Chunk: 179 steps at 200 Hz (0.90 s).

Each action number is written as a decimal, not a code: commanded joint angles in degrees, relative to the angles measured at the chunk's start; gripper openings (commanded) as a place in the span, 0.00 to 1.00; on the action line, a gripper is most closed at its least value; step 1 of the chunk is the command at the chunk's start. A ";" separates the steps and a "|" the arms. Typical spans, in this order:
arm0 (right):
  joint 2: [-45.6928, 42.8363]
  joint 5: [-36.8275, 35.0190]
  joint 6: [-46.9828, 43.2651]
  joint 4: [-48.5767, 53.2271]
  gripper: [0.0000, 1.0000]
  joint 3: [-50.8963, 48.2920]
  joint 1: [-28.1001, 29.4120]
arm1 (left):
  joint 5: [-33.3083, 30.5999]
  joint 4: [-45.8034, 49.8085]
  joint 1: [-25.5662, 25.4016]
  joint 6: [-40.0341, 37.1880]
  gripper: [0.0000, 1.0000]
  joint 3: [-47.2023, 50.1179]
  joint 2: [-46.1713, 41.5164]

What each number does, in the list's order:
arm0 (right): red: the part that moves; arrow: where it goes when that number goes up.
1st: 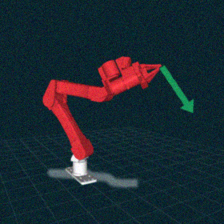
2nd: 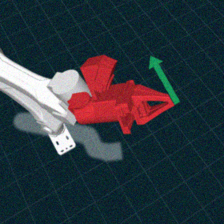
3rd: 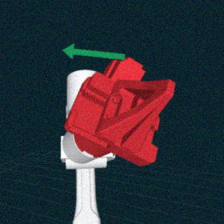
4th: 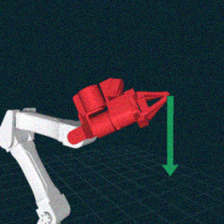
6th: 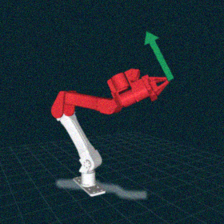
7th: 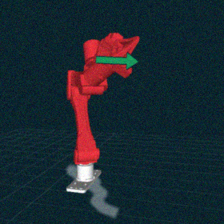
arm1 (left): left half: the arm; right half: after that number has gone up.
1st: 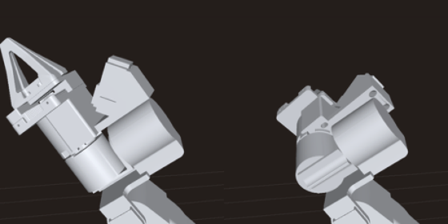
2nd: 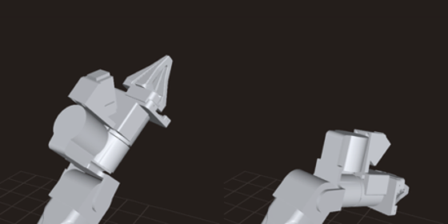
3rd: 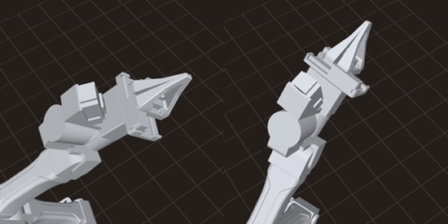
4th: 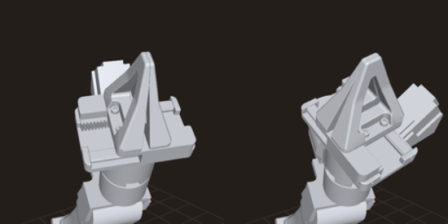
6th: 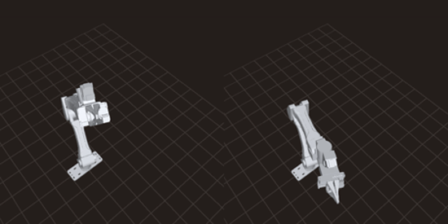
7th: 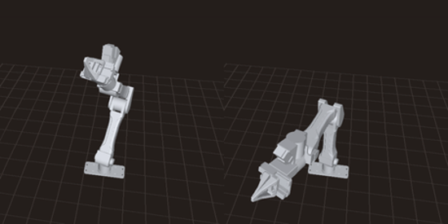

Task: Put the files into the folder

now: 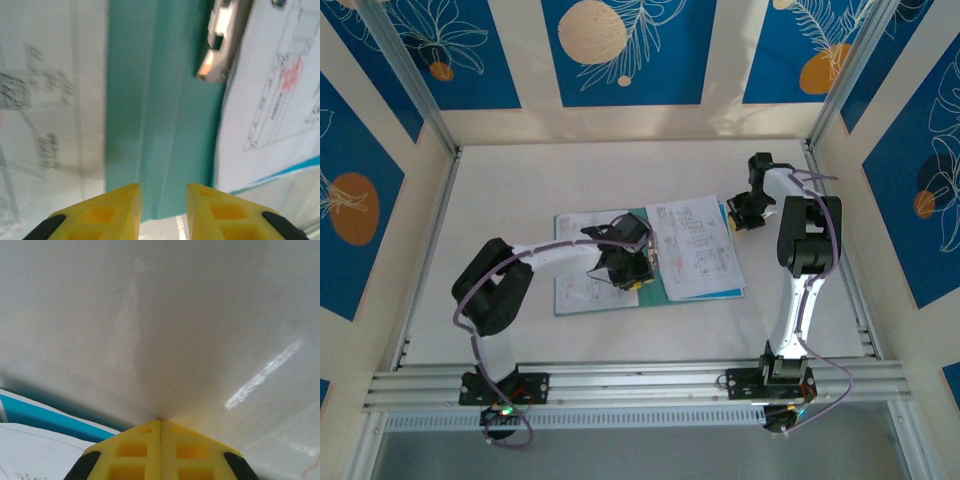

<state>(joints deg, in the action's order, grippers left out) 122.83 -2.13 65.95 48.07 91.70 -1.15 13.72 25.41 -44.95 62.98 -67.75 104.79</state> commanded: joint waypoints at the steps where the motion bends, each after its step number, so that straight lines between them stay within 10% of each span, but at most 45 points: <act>1: 1.67 1.15 2.54 2.12 0.00 1.21 1.05 | -1.63 3.66 1.32 -3.65 0.26 -1.25 0.82; 140: -0.65 0.83 5.76 1.96 0.00 0.43 2.55 | -0.62 2.32 2.11 -5.48 0.23 -0.30 3.19; 179: -4.94 -0.85 4.98 1.74 0.19 0.02 2.02 | -0.71 2.45 1.98 -5.25 0.22 -0.22 1.96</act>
<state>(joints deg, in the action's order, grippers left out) 122.37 -1.78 70.46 48.27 92.09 1.13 13.04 26.68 -43.18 58.33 -67.88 107.33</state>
